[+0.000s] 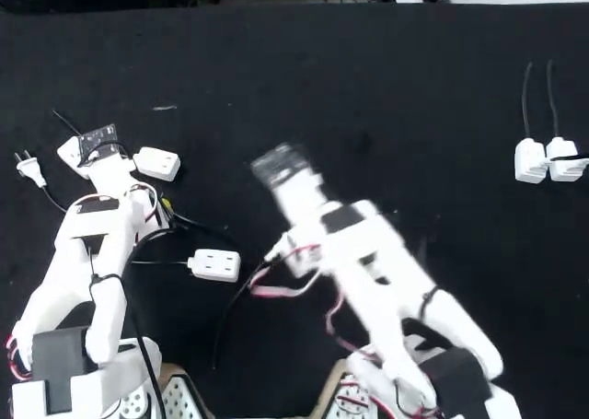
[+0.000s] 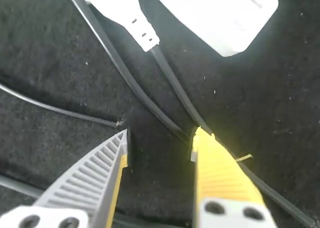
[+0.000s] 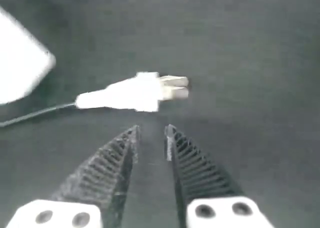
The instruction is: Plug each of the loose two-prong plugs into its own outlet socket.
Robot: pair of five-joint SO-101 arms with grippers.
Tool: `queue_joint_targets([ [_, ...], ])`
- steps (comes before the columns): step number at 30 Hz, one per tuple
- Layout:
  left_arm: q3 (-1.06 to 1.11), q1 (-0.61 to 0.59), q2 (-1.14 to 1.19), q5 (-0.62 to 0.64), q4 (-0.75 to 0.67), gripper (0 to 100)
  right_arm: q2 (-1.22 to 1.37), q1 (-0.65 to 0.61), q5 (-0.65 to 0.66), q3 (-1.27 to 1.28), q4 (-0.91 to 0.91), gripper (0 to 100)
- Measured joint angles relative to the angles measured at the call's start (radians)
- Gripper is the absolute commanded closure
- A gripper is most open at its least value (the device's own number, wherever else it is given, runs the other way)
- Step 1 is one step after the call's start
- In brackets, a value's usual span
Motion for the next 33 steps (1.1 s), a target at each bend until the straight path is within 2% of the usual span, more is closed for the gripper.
queue_joint_targets([
  [4,0.0,0.0,0.0,0.0,-0.003,79,0.0,0.186,0.023,-0.011,0.0,92.0],
  [9,0.0,0.0,0.0,0.0,-0.003,79,-0.009,0.196,0.011,-0.011,0.066,92.0],
  [14,0.0,0.0,0.0,0.0,-0.003,79,-0.124,0.075,-0.023,0.008,0.08,92.0],
  [18,0.0,0.0,0.0,0.0,-0.003,79,-0.256,-0.049,-0.081,0.115,0.002,91.9],
  [22,0.0,0.0,0.0,0.0,-0.003,79,-0.336,-0.15,-0.13,0.198,-0.069,83.2],
  [26,0.0,0.0,0.0,0.0,-0.003,79,-0.342,-0.187,-0.144,0.226,-0.086,75.3],
  [33,0.0,0.0,0.0,0.0,-0.003,79,-0.358,-0.313,-0.146,0.253,-0.103,77.2],
])
